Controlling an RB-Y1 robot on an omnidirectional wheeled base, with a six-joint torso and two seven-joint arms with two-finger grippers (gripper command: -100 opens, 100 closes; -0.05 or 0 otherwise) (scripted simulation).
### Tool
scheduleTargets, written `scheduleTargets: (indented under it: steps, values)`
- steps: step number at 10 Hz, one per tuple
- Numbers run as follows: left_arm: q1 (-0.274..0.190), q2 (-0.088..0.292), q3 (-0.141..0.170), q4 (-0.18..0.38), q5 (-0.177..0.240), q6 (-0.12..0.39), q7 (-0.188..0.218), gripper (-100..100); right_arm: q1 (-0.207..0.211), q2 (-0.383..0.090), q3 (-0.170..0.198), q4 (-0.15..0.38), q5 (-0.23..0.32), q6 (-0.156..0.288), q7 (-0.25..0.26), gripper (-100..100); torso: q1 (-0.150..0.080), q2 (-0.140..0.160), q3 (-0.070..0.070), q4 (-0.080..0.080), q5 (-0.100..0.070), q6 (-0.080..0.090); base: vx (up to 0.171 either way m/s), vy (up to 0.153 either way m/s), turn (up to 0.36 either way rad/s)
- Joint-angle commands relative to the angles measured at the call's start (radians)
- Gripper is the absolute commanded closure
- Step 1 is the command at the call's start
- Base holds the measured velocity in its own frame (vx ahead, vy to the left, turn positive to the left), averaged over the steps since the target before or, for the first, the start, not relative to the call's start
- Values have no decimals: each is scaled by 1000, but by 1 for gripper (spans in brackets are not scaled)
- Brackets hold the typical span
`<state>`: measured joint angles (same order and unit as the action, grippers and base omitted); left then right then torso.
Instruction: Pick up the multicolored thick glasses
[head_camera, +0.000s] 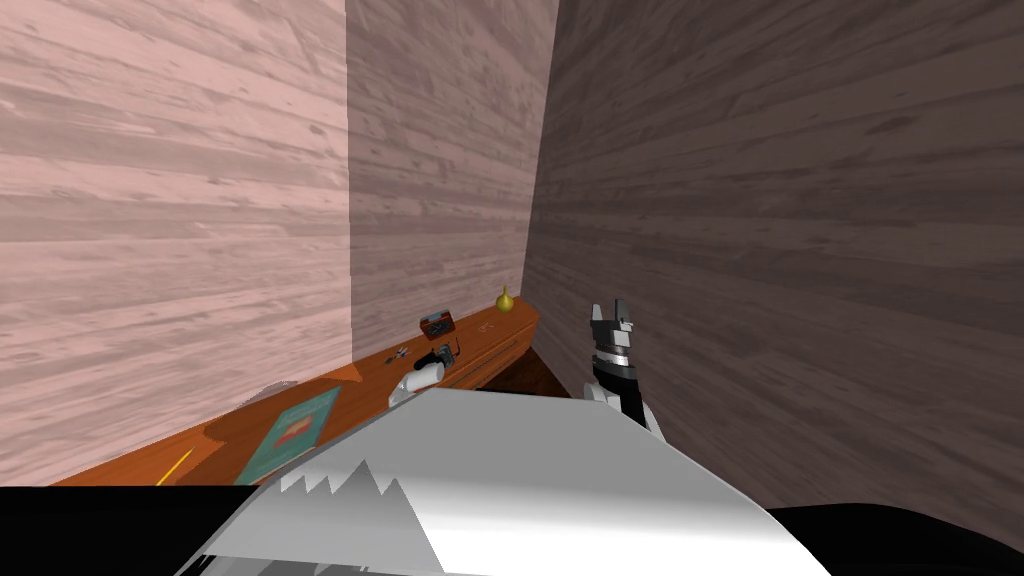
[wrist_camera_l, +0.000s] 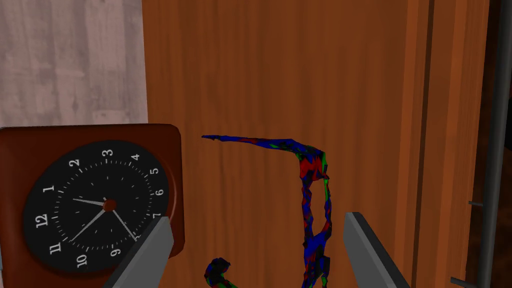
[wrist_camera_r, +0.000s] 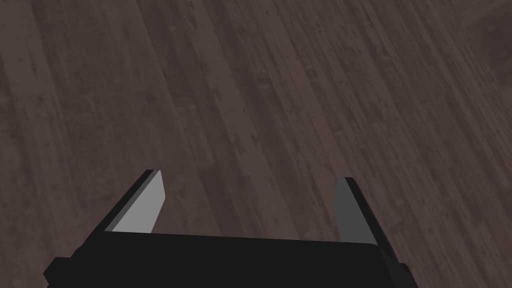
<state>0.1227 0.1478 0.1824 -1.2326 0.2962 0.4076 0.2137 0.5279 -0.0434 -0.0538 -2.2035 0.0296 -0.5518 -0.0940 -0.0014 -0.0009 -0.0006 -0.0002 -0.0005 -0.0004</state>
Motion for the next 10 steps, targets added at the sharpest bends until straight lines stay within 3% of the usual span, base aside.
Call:
scheduleTargets:
  steps: [1, 5, 6, 7, 8, 10]
  values:
    - [-16, 9, 8, 40, 9, 29, 13, -100, 0, 0, 0, 0, 0, 0, 0, 0, 0, 0, 0, 0, 0, 0, 15, -23, -20]
    - [-42, 28, 23, 105, 21, 77, 35, -100, 0, 0, 0, 0, 0, 0, 0, 0, 1, 0, 0, 0, 0, 0, 11, -14, -19]
    - [-44, 27, 20, 103, 22, 66, 30, -100, 0, 0, 0, 0, 0, 0, 0, 0, 1, 1, 0, 0, 0, 0, 4, -6, -3]
    - [-45, 28, 20, 106, 23, 67, 31, 0, 0, 0, 0, 0, 0, 0, 0, 0, 1, 1, 1, 0, 0, 0, 0, 0, 0]
    - [-66, 24, 30, 146, 14, 46, 35, -100, 0, 0, 0, 0, 0, 0, 0, 0, 1, 1, 1, 0, 0, 0, -8, 12, -71]
    - [-88, 20, 41, 187, 5, 25, 40, -100, 0, 0, 0, 0, 0, 0, 0, 0, 3, 2, 1, 0, 1, 0, -16, 27, -70]
